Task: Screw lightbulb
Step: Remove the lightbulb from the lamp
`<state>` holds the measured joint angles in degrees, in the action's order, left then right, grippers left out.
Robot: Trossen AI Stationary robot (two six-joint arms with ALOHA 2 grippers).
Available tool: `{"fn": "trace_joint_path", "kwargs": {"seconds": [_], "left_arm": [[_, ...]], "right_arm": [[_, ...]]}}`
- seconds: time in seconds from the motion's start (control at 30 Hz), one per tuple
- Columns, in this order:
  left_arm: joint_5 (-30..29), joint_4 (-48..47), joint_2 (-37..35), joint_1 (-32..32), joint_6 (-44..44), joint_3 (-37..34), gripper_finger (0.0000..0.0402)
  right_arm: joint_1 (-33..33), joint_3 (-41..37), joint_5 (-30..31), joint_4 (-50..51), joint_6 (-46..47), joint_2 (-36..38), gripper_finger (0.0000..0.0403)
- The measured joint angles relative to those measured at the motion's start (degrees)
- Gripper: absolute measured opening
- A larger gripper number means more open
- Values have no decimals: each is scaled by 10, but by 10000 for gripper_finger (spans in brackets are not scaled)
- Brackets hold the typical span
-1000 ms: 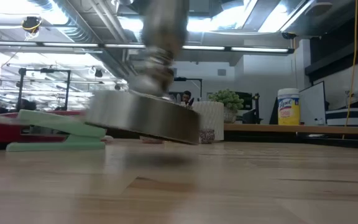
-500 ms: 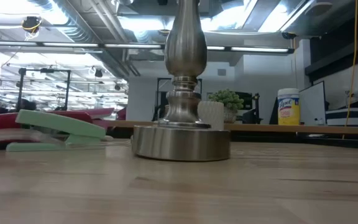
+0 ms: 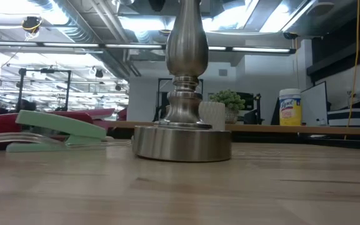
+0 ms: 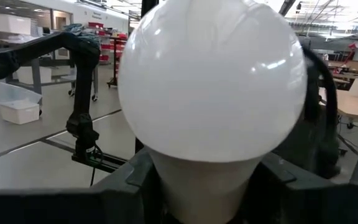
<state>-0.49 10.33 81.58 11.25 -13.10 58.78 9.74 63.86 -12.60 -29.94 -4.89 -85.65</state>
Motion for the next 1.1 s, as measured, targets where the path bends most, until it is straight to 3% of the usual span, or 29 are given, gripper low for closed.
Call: {"fn": "trace_joint_path", "kwargs": {"seconds": [0.37,1.1], "left_arm": [[0,-78,-93,-14,-20,0,227],[1,-69,-87,12,34,0,230]], "right_arm": [[0,0,0,0,0,0,165],[0,0,0,0,0,0,166]]}}
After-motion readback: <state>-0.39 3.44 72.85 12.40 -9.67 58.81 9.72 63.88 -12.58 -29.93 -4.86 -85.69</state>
